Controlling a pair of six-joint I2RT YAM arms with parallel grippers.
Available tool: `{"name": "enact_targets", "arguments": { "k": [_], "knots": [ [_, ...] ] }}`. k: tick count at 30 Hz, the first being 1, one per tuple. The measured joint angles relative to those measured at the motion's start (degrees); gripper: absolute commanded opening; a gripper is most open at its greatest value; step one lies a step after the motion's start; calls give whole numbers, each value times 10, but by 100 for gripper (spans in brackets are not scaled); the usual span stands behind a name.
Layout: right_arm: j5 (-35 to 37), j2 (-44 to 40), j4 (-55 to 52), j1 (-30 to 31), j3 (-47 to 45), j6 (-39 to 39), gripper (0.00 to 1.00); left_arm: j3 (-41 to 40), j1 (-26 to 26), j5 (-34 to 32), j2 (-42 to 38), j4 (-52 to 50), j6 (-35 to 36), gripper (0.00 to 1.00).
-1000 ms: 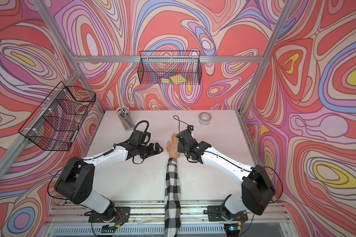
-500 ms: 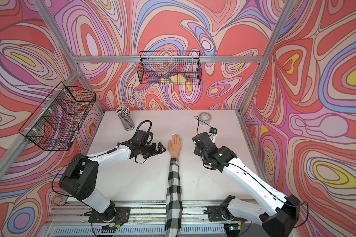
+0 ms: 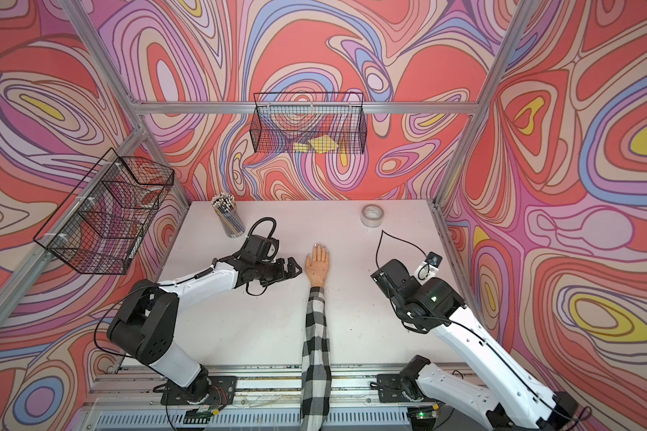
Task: Take off the watch
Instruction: Place the watch at the center of the board.
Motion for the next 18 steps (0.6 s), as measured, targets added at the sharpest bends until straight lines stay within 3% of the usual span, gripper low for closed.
{"name": "enact_targets", "arguments": {
  "k": [10,18],
  "knots": [
    [6,261,162,-2,9,-37,0,3,-7,2,5,0,0,99],
    [-7,464,281,-4,136,-52,0,5,-10,1,5,0,-3,99]
  ]
}}
